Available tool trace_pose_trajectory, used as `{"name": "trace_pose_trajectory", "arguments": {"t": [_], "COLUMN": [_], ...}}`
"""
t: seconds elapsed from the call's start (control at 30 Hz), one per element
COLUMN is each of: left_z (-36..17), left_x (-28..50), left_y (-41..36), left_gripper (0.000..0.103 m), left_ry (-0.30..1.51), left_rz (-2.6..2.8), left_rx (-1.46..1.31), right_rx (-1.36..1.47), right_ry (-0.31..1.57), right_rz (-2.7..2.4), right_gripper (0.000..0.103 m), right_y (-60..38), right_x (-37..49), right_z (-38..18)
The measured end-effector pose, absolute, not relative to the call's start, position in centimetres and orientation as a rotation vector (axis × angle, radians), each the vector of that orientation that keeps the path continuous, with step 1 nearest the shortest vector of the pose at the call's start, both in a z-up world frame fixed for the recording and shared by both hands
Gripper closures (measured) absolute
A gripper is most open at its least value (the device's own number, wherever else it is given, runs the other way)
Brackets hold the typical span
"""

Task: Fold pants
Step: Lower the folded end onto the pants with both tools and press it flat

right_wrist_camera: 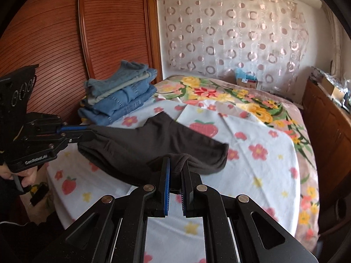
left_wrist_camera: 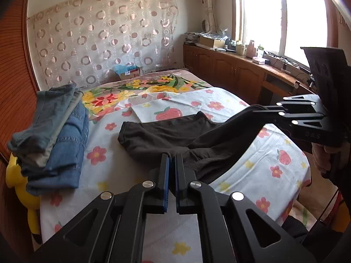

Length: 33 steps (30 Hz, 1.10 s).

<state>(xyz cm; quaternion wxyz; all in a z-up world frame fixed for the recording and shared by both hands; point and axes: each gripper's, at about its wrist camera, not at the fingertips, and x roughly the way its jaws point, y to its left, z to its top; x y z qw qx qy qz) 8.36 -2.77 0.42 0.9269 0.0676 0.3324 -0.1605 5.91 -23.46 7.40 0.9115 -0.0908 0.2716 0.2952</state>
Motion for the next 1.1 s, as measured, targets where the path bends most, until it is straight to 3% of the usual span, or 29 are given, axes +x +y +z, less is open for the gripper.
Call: {"name": "trace_pose_trajectory", "arguments": {"t": [0.57,1.1], "left_z": [-4.6,-3.9], "left_x": [2.9,-0.5], "left_y": [-2.7,-3.2], "left_gripper": [0.098,0.098], "left_ry": [0.756,0.729], "left_rz": [-0.349,-0.379], "left_rx": [0.073,0.058], "right_rx": [-0.074,-0.068], "right_ry": [0.641,0.617], "right_rz": [0.615,0.629], "right_gripper": [0.095,0.095], "right_y": [-26.0,-26.1], "right_x": [0.5,-1.9], "right_z": [4.0,4.6]}}
